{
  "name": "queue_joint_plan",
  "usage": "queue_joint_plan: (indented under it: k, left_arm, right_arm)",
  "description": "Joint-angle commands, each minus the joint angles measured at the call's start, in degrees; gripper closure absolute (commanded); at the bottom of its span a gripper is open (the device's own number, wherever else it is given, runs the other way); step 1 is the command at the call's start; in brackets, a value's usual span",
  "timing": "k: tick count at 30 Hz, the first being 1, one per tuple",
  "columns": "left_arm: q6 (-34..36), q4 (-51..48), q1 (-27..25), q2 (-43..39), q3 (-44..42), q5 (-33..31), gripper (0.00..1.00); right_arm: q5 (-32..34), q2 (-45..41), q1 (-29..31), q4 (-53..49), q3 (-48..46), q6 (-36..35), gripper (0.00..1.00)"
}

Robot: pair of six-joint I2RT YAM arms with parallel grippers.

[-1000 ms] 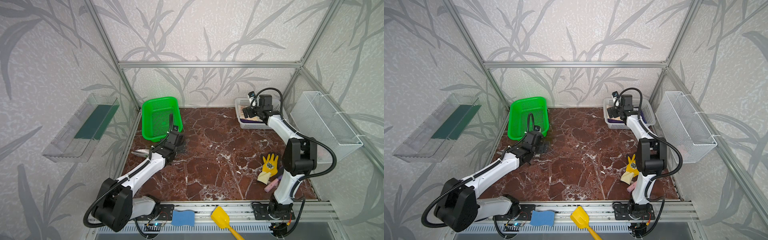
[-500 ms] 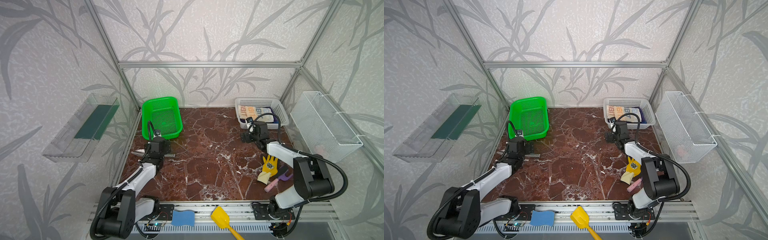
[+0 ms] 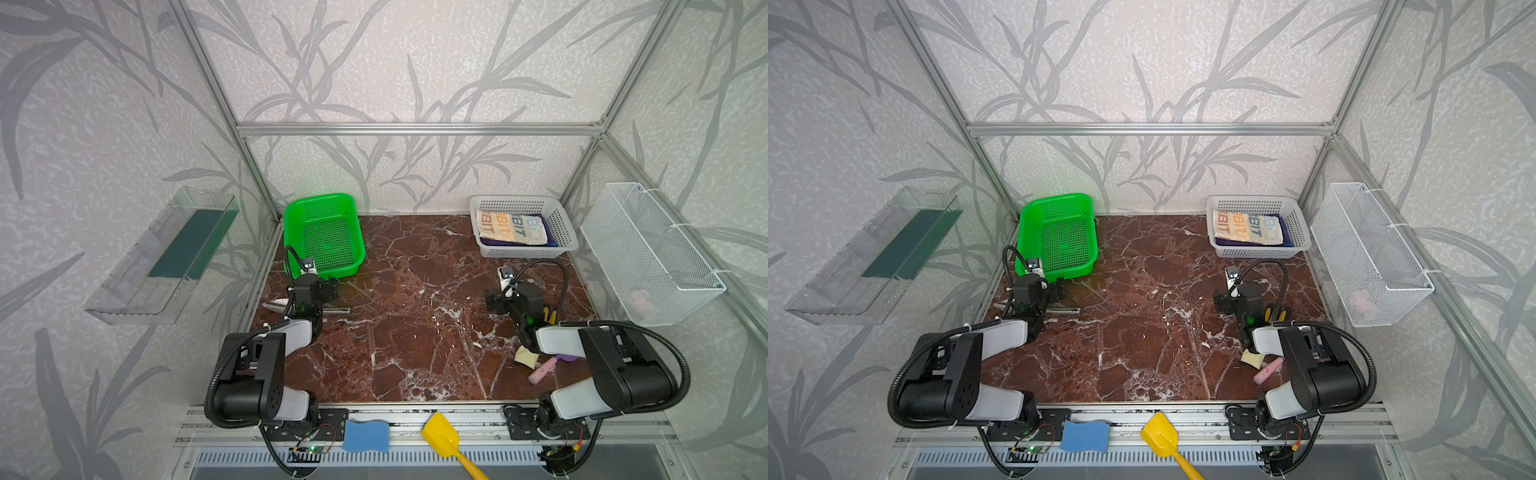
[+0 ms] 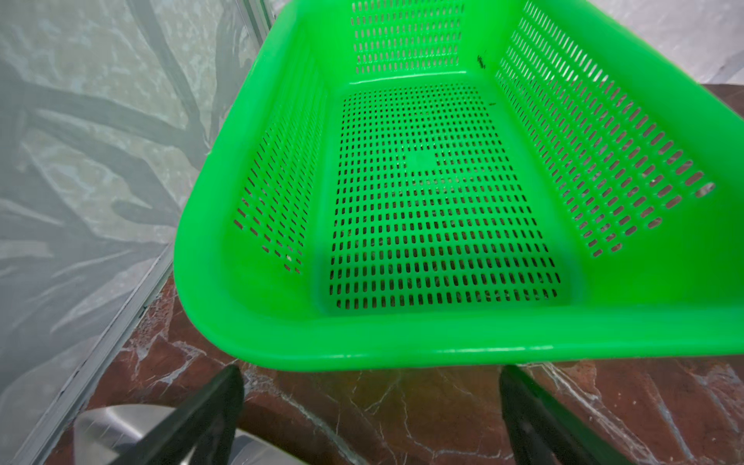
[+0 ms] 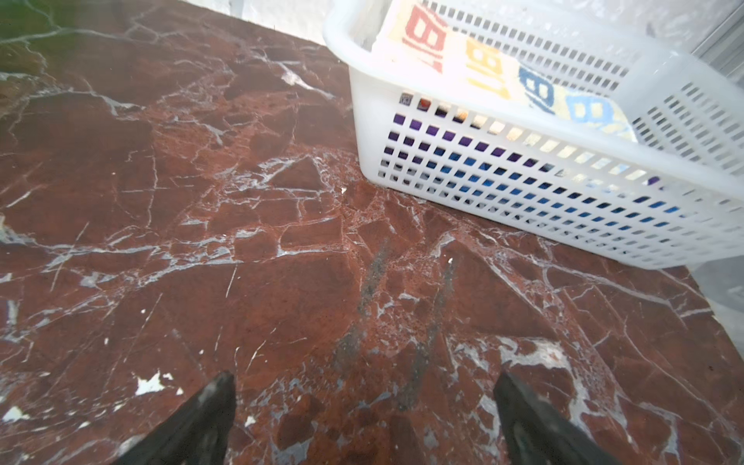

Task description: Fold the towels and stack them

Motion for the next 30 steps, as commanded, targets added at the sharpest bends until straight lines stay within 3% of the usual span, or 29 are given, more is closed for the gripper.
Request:
queue_joint_plan:
  k: [1, 9, 12, 13, 24, 30]
  left_arm:
    - [-0.3, 12.2, 0.7, 3.4, -2.1, 1.6, 0.01]
    - [-0.1, 30.4, 1.0, 8.1, -9.0, 0.6, 0.01]
    - [-2.7, 19.8, 0.9, 6.0, -5.3, -4.3, 0.01]
    - [-1.5, 19.1, 1.0, 6.4, -4.6, -3.4, 0.01]
    - [-1.3, 20.8, 1.0, 6.9, -5.0, -3.4, 0.01]
    - [-1.3, 20.7, 1.0, 6.9, -5.0, -3.4, 0.01]
  right_arm:
    - [-0.1, 5.3, 0.0, 20.0, -2.4, -0.6, 0.01]
    - [1.9, 4.1, -0.5, 12.7, 0.6, 1.4, 0.01]
    - [5.4, 3.9, -1.3, 9.9, 1.9, 3.8, 0.01]
    - [7.5, 3.9, -1.5, 9.4, 2.3, 4.9, 0.01]
    - [7.9, 4.1, -0.6, 10.5, 1.8, 3.5, 0.01]
    - [4.7, 3.7, -2.1, 8.4, 2.5, 4.5, 0.01]
